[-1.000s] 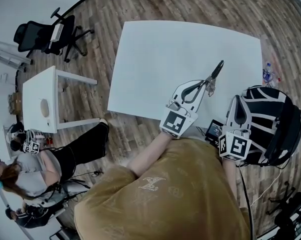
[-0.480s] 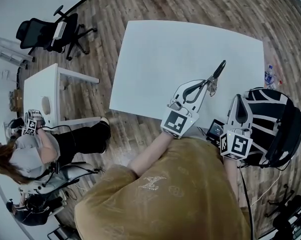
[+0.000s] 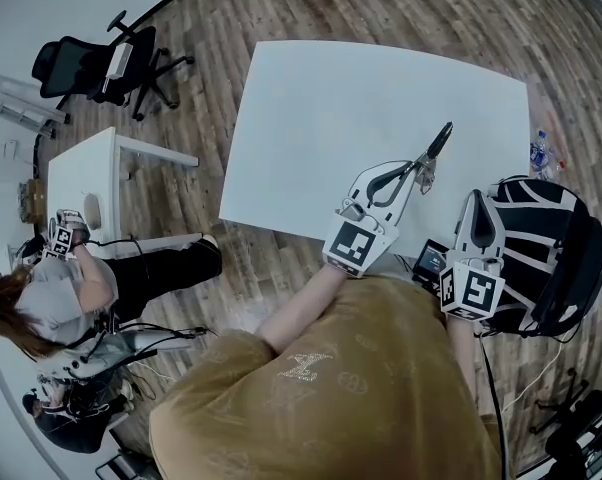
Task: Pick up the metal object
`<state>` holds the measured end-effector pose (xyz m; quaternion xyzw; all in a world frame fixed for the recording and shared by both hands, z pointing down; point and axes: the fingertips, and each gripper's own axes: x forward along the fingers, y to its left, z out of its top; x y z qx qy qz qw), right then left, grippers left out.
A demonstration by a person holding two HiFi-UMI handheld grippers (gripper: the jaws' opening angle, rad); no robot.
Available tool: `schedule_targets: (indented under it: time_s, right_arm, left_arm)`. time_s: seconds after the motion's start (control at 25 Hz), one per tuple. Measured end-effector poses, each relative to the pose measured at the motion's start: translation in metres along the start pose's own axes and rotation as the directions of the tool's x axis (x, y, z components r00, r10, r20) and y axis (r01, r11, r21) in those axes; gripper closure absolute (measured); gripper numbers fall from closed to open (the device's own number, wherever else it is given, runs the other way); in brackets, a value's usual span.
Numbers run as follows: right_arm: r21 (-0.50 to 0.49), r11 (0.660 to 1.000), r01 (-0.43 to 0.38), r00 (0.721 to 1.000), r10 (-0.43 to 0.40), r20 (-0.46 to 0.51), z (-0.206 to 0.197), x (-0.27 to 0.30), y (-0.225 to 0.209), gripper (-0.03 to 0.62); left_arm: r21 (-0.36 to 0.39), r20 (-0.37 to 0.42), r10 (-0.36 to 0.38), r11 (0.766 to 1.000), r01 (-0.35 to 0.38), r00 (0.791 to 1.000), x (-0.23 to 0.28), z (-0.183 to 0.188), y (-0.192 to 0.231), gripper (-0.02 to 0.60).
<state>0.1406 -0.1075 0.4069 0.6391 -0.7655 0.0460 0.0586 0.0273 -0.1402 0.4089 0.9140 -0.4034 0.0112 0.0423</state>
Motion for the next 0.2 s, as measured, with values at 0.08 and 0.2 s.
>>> schedule_targets:
  time_s: [0.08,0.2]
  right_arm:
    - [0.0,1.0,-0.001,1.0,0.001,0.001,0.0004,0.0012,0.0007,0.586]
    - [0.001,1.0,-0.001,1.0,0.001,0.0,0.0004,0.0028,0.0017,0.586]
  left_arm:
    - [0.007,-0.007,-0.003,1.0,0.003,1.0,0.0003,-0.0002,0.0012,0.572]
    - [0.021,-0.017,-0.004,1.0,0.005,1.0,0.0007,0.0001,0.0041,0.572]
